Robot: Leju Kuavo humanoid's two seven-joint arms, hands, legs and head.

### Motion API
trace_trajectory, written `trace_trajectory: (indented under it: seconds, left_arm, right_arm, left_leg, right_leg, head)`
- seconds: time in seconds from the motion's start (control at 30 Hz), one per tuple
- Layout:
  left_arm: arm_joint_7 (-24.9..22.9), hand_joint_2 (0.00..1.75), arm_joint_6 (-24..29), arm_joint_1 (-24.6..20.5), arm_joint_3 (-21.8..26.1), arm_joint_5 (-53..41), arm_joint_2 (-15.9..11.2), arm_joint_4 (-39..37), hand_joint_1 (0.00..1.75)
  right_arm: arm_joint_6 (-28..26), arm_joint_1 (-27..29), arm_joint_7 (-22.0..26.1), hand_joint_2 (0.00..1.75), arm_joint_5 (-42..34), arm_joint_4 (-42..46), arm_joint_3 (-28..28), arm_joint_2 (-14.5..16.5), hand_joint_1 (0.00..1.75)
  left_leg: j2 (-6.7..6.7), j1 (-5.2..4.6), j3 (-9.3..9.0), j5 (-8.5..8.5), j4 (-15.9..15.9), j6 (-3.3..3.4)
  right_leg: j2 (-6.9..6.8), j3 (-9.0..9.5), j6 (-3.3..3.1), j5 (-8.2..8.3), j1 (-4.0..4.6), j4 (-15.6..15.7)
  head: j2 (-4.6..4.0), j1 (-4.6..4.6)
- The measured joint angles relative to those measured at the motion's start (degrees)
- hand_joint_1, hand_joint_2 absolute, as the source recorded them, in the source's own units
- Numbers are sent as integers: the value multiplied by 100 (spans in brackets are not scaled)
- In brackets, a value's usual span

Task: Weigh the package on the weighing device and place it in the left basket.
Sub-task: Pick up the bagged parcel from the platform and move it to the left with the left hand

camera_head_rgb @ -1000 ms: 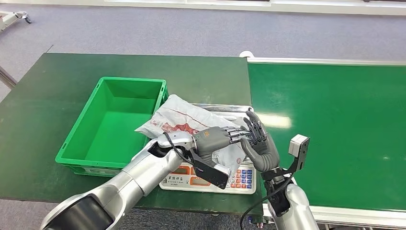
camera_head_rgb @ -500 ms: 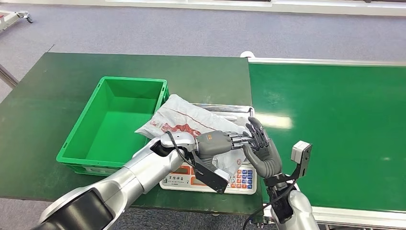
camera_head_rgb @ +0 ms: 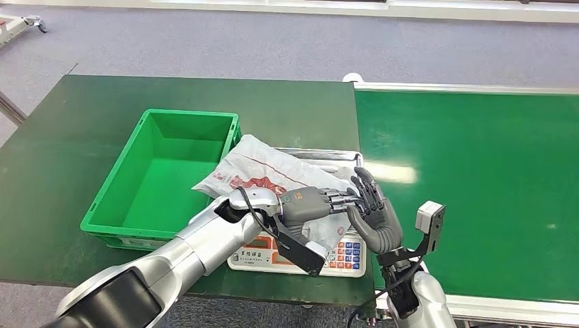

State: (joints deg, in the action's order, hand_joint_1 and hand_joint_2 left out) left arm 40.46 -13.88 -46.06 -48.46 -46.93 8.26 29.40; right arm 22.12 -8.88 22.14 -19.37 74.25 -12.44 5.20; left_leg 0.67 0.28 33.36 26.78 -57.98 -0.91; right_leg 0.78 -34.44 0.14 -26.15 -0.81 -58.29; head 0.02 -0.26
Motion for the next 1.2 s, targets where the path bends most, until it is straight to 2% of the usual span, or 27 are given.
trace_trajectory:
  seconds: [0.93, 1.07, 1.2]
  left_arm:
    - [0, 175, 0, -3, 0, 0, 0, -7, 0]
    - [0, 175, -50, -3, -10, -26, -9, -8, 175]
    - [21, 175, -321, -43, -430, -195, -277, 100, 175]
  right_arm:
    - [0, 2, -2, 175, 2, 14, 1, -2, 0]
    - [34, 2, -12, 175, -7, 15, -2, -2, 0]
    - [317, 18, -216, 175, -42, 0, -45, -7, 0]
  left_leg:
    - [0, 0, 0, 0, 0, 0]
    - [1, 0, 3, 0, 1, 0]
    - [10, 1, 8, -1, 4, -1]
  right_leg:
    - [0, 0, 0, 0, 0, 0]
    - [-2, 2, 0, 0, 0, -1]
    - [-15, 4, 0, 0, 1, -3]
  head:
    - [0, 0]
    - [0, 0]
    - [0, -1]
